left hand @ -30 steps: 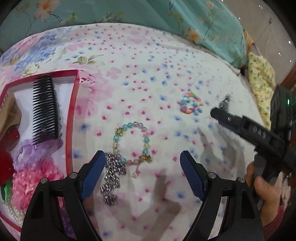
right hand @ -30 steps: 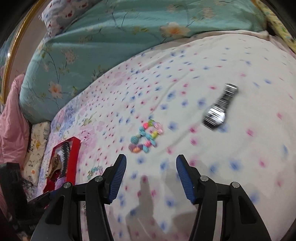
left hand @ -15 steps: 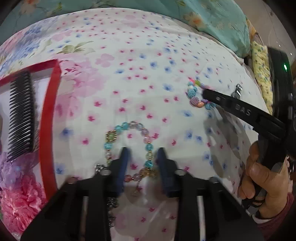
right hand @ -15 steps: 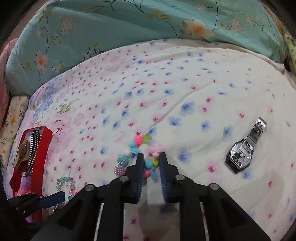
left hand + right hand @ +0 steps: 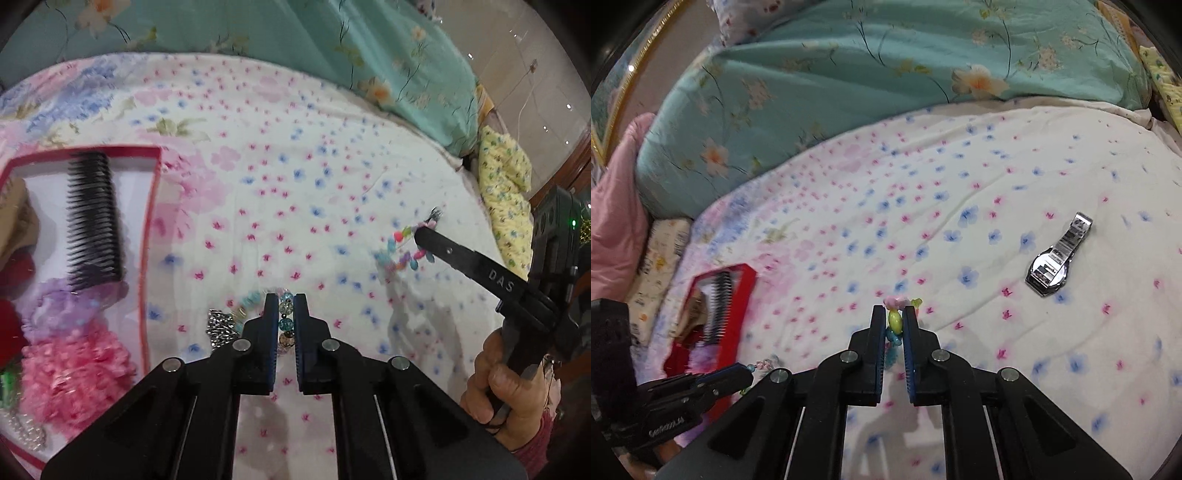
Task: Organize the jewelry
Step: 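Grasp the beaded bracelet with the left tool while the right tool grasps the pastel bead bracelet, then carry both bracelets into the tray and release them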
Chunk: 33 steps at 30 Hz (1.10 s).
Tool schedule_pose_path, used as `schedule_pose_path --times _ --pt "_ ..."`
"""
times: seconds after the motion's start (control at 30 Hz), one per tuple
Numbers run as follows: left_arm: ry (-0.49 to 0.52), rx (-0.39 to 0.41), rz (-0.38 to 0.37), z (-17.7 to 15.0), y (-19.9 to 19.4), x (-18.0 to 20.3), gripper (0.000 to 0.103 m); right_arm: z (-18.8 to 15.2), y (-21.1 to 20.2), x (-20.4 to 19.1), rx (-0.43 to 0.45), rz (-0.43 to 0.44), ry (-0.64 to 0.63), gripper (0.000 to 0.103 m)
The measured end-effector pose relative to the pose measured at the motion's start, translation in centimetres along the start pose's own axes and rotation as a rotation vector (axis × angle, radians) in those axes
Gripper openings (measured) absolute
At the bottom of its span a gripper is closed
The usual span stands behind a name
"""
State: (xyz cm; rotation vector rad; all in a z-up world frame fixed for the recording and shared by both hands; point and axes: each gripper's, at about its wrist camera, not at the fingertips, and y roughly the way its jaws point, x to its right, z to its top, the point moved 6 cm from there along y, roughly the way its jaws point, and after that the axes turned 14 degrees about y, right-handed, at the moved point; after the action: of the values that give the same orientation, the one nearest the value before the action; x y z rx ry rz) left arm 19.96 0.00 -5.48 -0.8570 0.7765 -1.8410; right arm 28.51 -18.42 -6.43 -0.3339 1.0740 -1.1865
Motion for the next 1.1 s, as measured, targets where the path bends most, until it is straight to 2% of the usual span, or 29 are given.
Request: schedule_pose_path --times 0.3,0.53,0.8,1.1 --pt "-0.043 0.074 0.006 0.1 -4.8 -1.5 0.006 -1.0 -3.3 -3.0 0.005 0.082 -0.022 0.008" --pt "-0.086 0.138 0.051 -0.6 -9.4 -4.0 0.006 -2.4 -4.2 -5.6 -0.016 0.132 -0.043 0.008" --pt "-0.145 0.188 0.116 -1.8 -13.1 -8.1 0.006 -4.4 -3.9 -9.8 -0.054 0.183 -0.099 0.008" --pt "-0.204 0.207 0.139 -3.6 -14.9 -11.8 0.006 -6.4 -2.6 -14.6 -0.1 0.23 -0.157 0.008"
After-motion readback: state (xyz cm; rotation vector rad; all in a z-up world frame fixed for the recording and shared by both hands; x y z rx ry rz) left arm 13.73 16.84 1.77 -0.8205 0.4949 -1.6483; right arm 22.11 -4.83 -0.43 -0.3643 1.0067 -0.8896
